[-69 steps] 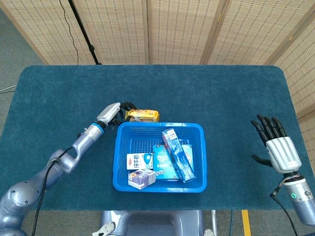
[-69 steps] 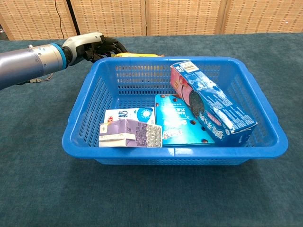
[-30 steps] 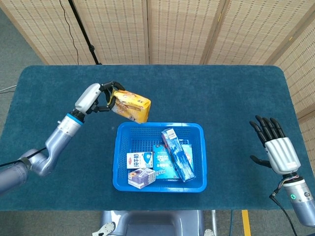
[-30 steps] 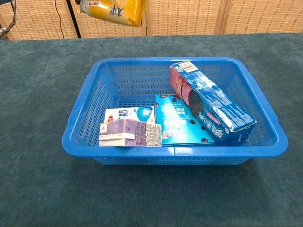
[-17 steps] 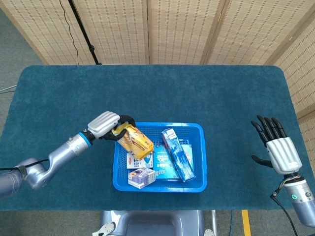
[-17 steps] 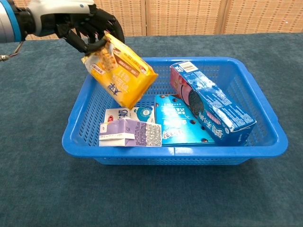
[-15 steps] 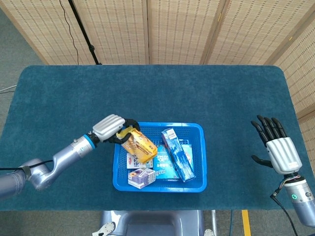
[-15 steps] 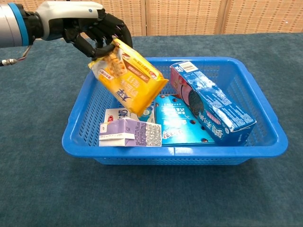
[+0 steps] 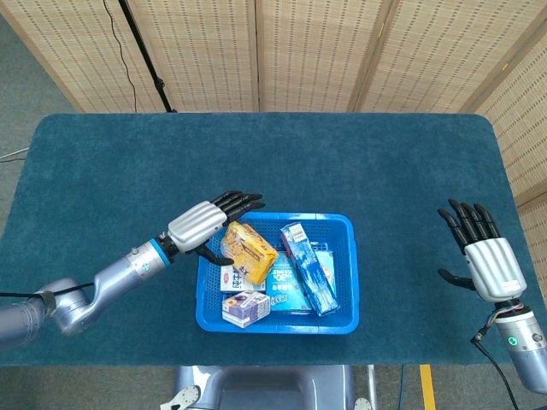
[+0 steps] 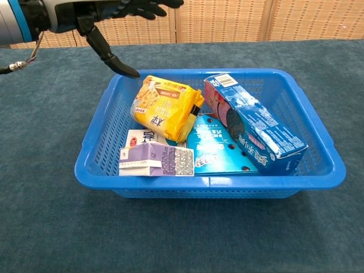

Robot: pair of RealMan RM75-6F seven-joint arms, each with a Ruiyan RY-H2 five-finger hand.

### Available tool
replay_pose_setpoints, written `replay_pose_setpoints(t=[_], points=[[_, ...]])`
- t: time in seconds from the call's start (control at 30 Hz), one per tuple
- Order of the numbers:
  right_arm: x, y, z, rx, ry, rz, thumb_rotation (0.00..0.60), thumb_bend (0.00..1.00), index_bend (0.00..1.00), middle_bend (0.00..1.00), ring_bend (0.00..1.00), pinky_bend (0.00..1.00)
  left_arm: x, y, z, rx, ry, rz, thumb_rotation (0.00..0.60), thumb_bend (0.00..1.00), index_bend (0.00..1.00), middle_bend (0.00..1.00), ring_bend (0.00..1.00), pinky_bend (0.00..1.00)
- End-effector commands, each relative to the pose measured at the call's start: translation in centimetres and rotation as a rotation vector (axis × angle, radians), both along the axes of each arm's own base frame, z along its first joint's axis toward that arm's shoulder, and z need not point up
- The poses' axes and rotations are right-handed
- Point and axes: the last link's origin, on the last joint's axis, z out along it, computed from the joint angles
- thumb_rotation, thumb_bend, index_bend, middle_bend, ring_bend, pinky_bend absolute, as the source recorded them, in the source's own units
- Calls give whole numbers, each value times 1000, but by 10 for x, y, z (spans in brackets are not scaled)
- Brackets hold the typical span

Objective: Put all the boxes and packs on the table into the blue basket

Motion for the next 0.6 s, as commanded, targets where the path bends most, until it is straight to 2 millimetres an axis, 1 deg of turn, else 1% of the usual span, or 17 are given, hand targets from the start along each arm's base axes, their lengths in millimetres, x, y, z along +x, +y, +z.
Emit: replay_pose_setpoints(t=[0.03,0.1,0.17,0.2,0.23,0.27,0.33,0.43,0.47,0.5,0.57,0.6], points=[[0,0,1,-7,1,4,600,0,0,0,0,0,-5,-1,19,103,-7,-1,600,126,0,0,0,0],[1,1,2,-20,4,9,600,0,0,0,0,0,-10,-4,29,150,8,6,600,127,0,0,0,0],[1,1,4,-51,14,20,600,0,0,0,0,0,-23,-10,48,243,55,20,600,127,0,0,0,0],[1,1,4,-59,15,23,600,0,0,0,0,0,-26,-13,53,271,68,28,600,127,0,0,0,0],[1,1,4,-67,13,28,600,0,0,0,0,0,-35,-18,62,323,92,49,600,127,0,0,0,0],[2,2,3,-70,1,31,600,0,0,0,0,0,-63,-31,85,439,125,127,600,126,0,0,0,0],[2,2,3,-84,-15,35,600,0,0,0,0,0,-88,-62,102,541,139,217,600,126,0,0,0,0],[3,4,2,-92,-29,39,600,0,0,0,0,0,-114,-85,112,599,163,308,600,127,0,0,0,0],[3,5,2,-86,-30,39,600,0,0,0,0,0,-126,-95,115,616,177,345,600,127,0,0,0,0],[2,6,2,-80,-29,37,600,0,0,0,0,0,-130,-99,116,622,180,354,600,126,0,0,0,0],[2,7,2,-64,-25,27,600,0,0,0,0,0,-145,-112,120,634,186,409,600,127,0,0,0,0],[1,8,2,-53,-19,17,600,0,0,0,0,0,-159,-123,122,637,192,464,600,126,0,0,0,0]])
